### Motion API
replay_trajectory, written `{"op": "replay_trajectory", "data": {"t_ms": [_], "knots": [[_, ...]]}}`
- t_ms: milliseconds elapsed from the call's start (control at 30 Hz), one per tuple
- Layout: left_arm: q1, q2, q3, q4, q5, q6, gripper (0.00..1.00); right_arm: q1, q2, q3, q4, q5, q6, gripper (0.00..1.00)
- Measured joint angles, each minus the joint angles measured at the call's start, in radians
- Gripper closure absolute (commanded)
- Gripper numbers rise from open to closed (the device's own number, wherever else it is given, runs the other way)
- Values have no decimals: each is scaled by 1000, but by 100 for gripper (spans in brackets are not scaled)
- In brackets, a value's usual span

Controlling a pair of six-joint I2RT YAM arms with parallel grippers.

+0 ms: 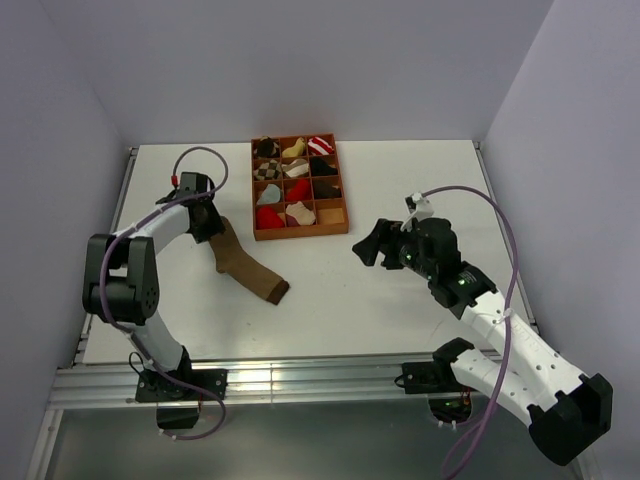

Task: Roll the socks
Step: Move the sock to the center of the board.

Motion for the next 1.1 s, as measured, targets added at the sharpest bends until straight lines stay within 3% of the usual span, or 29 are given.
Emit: {"op": "replay_trajectory", "data": {"t_ms": [200, 400, 467, 633, 800, 933, 1100], "knots": [[0, 64, -56, 80, 21, -40, 62, 0, 0, -10, -27, 26, 27, 13], [2, -8, -165, 160, -5, -154, 68, 0, 12, -6, -53, 18, 5, 13], [1, -58, -224, 165, -14, -196, 65, 0, 18, -6, -56, -7, 4, 13], [-6, -227, -330, 45, -24, -243, 43, 0, 10, -9, -48, -56, -1, 13], [-174, -377, -277, -55, -86, -239, 40, 0, 10, -10, -43, -91, -25, 13], [-327, -411, -240, -42, -92, -245, 45, 0, 9, -29, -5, -118, -31, 13], [-358, -372, -326, -15, -93, -251, 49, 0, 17, -51, 5, -126, -37, 14]]}}
